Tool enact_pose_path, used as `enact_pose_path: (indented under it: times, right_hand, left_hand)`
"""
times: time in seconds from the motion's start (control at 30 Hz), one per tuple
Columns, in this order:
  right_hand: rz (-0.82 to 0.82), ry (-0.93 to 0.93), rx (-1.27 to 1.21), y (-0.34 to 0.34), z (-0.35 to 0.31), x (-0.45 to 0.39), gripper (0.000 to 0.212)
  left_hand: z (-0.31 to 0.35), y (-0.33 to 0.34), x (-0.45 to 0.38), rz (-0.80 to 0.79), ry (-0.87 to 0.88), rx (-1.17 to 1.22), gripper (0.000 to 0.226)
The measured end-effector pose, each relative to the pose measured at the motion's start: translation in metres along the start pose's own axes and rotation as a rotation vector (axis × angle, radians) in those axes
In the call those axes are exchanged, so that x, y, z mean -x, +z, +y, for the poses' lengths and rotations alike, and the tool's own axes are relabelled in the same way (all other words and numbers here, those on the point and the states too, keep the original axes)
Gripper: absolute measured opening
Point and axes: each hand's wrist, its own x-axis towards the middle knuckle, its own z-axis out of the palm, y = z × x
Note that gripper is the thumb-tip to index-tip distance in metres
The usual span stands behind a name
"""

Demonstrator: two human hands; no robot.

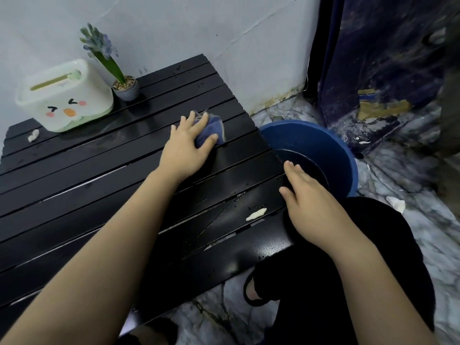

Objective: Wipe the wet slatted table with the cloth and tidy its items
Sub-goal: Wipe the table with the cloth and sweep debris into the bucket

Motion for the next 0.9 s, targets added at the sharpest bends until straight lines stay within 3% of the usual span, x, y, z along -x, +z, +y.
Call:
enact_pose_path:
  times: [0.3,0.53,0.73,0.9]
  right_hand:
    - [0.015,-0.001,-0.008,0.003,0.003,-0.004,0.055]
    - [0.009,-0.017,-0.039,0.001,0.006,-0.004,0.057]
    - [0.009,-0.003,-0.017,-0.001,0.004,-0.001,0.057]
    - [0.012,0.02,0.007,0.0,0.002,0.015,0.057]
  left_hand:
    - [0.08,0.042,-0.046,-0.048,0.263,0.063,0.04]
    - [0.054,-0.01,0.002,0.027,0.159,0.585,0.034]
    - [-0.027,-0.075,0.167,-0.07,0.164,0.282,0.046]
    - [-0.067,-0.081,0.275,-0.088,0.135,0.134,0.054]
